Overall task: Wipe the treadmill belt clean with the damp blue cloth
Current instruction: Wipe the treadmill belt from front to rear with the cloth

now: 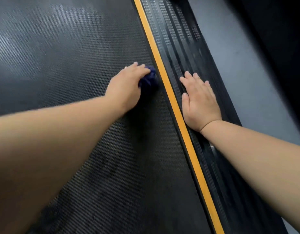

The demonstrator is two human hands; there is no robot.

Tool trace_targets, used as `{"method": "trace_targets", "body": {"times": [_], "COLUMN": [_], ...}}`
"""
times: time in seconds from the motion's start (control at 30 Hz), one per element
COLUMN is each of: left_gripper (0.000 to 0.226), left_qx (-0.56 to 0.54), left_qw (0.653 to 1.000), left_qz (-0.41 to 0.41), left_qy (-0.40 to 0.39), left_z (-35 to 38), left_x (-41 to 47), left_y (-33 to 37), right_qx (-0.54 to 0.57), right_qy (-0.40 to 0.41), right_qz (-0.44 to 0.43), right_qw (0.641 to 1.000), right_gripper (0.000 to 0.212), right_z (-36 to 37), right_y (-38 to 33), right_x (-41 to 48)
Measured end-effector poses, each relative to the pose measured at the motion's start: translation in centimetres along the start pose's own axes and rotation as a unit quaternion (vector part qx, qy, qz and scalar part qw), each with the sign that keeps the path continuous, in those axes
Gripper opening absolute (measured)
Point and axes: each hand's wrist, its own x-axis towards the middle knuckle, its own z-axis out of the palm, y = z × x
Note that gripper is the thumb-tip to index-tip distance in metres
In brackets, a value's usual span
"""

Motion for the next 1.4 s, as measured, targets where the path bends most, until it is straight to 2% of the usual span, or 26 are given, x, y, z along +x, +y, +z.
{"method": "trace_targets", "body": {"times": [0.07, 0.13, 0.27, 0.33, 0.43, 0.5, 0.57, 0.7, 0.83, 0.87, 0.97, 1.03, 1.07, 1.13, 1.23, 1.3, 1.4], "left_gripper": [0.056, 0.052, 0.049, 0.049, 0.049, 0.051, 0.05, 0.05, 0.044, 0.047, 0.077, 0.081, 0.08, 0.08, 0.086, 0.088, 0.087], "left_qx": [-0.022, -0.05, -0.059, -0.045, -0.028, -0.016, -0.024, -0.028, -0.016, 0.005, 0.131, 0.124, 0.108, 0.113, 0.146, 0.153, 0.153], "left_qw": [0.999, 0.999, 0.978, 0.977, 0.998, 0.999, 0.999, 0.993, 0.979, 0.971, 0.943, 0.949, 0.962, 0.983, 0.973, 0.965, 0.965], "left_qz": [-0.024, -0.004, 0.171, 0.199, 0.046, -0.026, -0.042, 0.095, 0.167, 0.189, 0.228, 0.229, 0.201, 0.089, -0.071, -0.1, -0.104], "left_qy": [-0.009, -0.007, -0.103, -0.064, 0.029, 0.014, -0.009, -0.059, -0.116, -0.145, -0.203, -0.179, -0.153, -0.117, -0.163, -0.188, -0.187], "left_z": [0.7, 1.8, 2.3, 1.4, -0.6, -0.5, 0.7, 2.6, 0.9, 0.1, -1.6, -2.5, -2.6, -3.1, -3.3, -3.1, -3.0], "left_x": [-0.1, -3.3, -9.7, -7.2, -1.2, 0.7, -1.1, -8.8, -6.8, -6.1, -6.5, -9.0, -10.3, -12.0, -13.0, -13.1, -12.9], "left_y": [0.8, 2.5, 4.4, 2.8, 1.1, 1.2, 2.5, 5.5, 5.8, 5.7, 3.1, 1.0, -0.1, -2.4, -4.1, -4.2, -4.0], "right_qx": [-0.004, -0.01, -0.017, -0.029, -0.039, -0.02, 0.002, 0.004, 0.005, 0.005, -0.009, -0.008, -0.002, 0.019, -0.008, -0.044, -0.042], "right_qy": [-0.004, -0.011, -0.027, -0.024, -0.005, 0.001, -0.007, -0.002, 0.007, 0.01, 0.02, 0.038, 0.047, 0.05, -0.033, -0.056, -0.049], "right_qz": [-0.004, -0.004, -0.003, -0.007, -0.03, -0.038, -0.037, -0.038, -0.044, -0.044, -0.049, -0.051, -0.066, -0.129, -0.166, -0.163, -0.187], "right_qw": [1.0, 1.0, 0.999, 0.999, 0.999, 0.999, 0.999, 0.999, 0.999, 0.999, 0.999, 0.998, 0.997, 0.99, 0.986, 0.984, 0.98], "right_gripper": [0.048, 0.048, 0.049, 0.049, 0.048, 0.047, 0.046, 0.046, 0.045, 0.045, 0.044, 0.041, 0.039, 0.037, 0.047, 0.047, 0.043], "right_z": [-0.1, -0.2, -0.5, -0.3, 0.1, 0.3, 0.6, 0.7, 0.7, 0.8, 1.1, 1.0, 0.9, 1.4, 3.2, 3.8, 3.8], "right_y": [-0.2, -0.2, -0.2, -0.4, -0.7, -1.1, -1.1, -0.8, -0.8, -0.7, -0.6, -0.8, -1.3, -3.2, -5.9, -5.9, -5.8], "right_x": [0.1, 0.0, 0.0, 0.0, -0.1, 0.1, 0.0, 0.1, 0.1, 0.1, 0.2, 0.1, -0.3, -2.1, -6.8, -8.0, -4.9]}}
